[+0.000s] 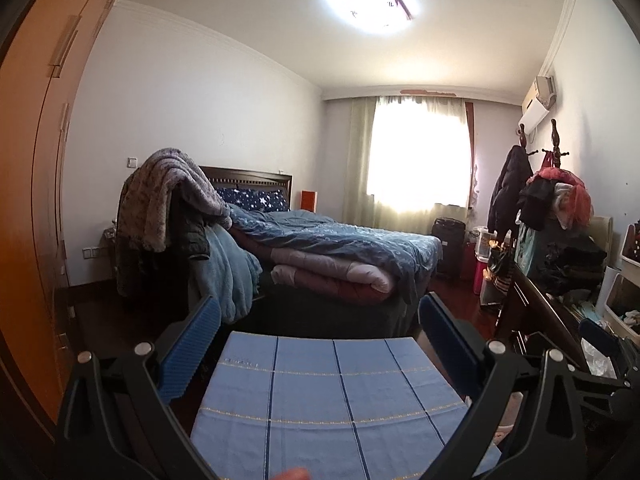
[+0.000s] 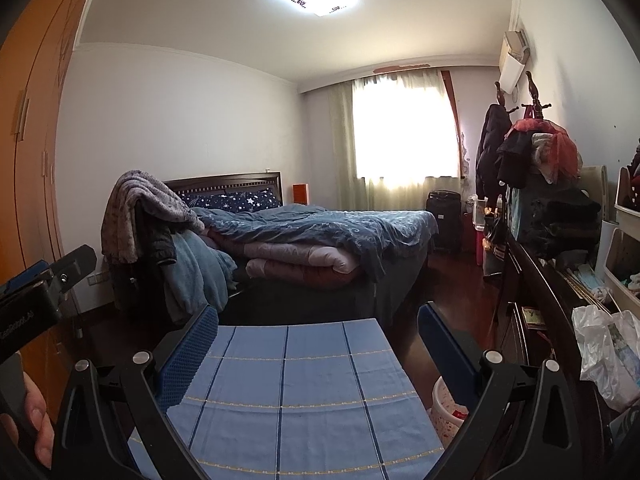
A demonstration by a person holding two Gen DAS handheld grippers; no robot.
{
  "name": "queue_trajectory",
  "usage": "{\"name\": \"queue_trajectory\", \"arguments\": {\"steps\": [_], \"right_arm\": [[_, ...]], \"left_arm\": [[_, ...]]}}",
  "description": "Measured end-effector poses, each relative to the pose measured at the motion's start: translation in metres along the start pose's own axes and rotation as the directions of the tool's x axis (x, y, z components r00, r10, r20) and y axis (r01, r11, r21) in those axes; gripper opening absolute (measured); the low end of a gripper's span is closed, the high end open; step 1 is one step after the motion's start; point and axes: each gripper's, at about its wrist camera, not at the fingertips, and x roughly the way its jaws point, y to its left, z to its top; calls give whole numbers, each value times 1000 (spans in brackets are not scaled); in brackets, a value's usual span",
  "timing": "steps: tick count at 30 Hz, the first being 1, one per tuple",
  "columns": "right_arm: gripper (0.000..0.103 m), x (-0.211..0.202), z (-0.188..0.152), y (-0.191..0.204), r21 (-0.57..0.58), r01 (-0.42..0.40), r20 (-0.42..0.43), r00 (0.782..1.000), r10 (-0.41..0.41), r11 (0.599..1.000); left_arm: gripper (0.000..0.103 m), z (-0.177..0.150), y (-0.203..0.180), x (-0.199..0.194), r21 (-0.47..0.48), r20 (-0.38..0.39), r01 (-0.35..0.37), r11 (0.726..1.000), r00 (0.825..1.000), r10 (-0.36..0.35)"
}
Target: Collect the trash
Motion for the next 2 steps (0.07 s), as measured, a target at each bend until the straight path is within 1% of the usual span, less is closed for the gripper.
{"name": "queue_trajectory", "arguments": {"steps": [2], "right_arm": [[99,-1,0,0,1,0,1,1000,0,1000]], "left_arm": [[100,0,-3,-1,11,-1,3,1000,1000,-3]]}}
